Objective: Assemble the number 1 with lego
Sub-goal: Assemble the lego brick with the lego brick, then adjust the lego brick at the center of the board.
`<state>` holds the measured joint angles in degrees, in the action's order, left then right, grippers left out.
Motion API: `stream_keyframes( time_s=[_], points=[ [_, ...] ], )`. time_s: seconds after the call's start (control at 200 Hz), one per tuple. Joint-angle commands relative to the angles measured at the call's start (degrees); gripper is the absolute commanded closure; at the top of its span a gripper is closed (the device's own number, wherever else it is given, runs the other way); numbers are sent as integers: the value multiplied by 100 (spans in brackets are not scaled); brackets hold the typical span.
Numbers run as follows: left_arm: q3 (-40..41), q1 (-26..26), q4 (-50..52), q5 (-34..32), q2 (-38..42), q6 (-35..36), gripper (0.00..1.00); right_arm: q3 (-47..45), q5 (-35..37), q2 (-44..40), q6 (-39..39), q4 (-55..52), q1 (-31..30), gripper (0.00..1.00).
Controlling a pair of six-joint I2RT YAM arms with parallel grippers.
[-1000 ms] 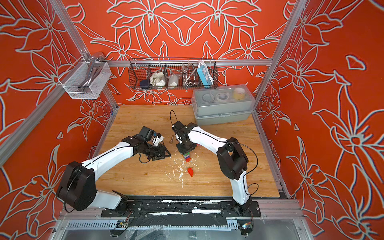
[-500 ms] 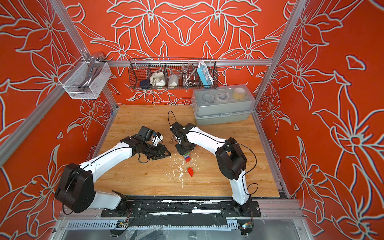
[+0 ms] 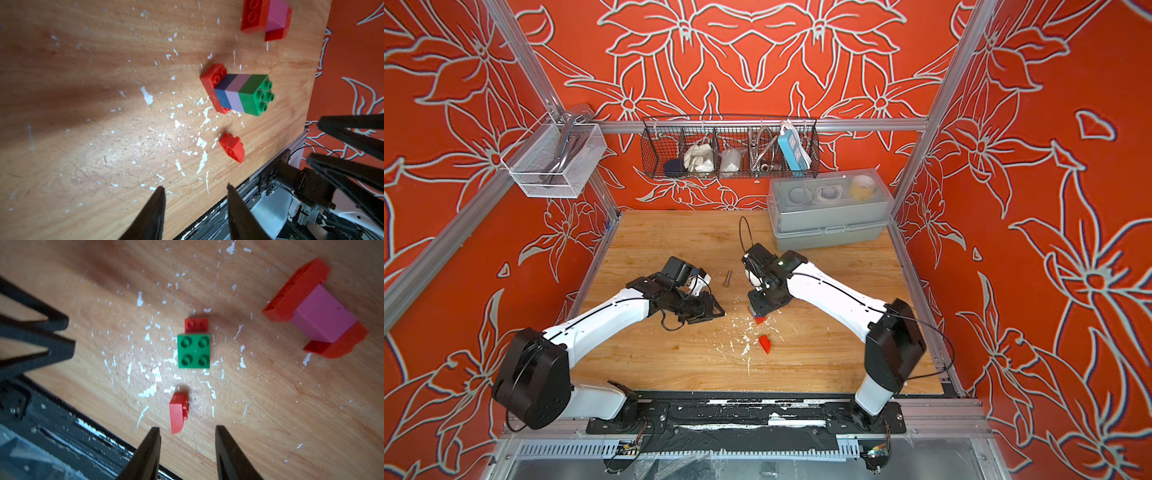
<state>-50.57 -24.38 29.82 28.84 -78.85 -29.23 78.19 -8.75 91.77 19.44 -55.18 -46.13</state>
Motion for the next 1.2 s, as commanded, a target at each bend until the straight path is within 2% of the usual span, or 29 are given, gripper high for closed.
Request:
stream_keyframes(
  time_s=[0.0,0.105,0.205,0.315,0.48,0.751,0.976,1.196],
  points=[
    [180,-366,-96,-239,318,-296,59,-701,-605,-370,-29,270,133,62],
    [438,-784,-492,-328,488,-797,70,-1371,-959,-657,19,660,192,69],
    [504,-1268,-709,-612,460,-1126,70,-1901,-1328,-778,93,1176,226,69],
    [521,-1797,-1015,-891,306,-1411,70,-2341,-1404,-835,188,1614,359,68],
    [522,-2341,-1464,-1322,50,-1847,73,-2868,-1382,-971,376,2187,567,76],
    [246,-2683,-2023,-1565,-640,-2159,88,-3148,-1442,-879,442,2742,841,89],
    [-7,-2824,-2261,-1697,-1082,-2350,95,-3157,-1633,-746,281,2889,945,97],
    [-207,-2875,-2184,-1891,-1179,-2454,96,-3313,-1867,-561,283,3159,965,99]
  ],
)
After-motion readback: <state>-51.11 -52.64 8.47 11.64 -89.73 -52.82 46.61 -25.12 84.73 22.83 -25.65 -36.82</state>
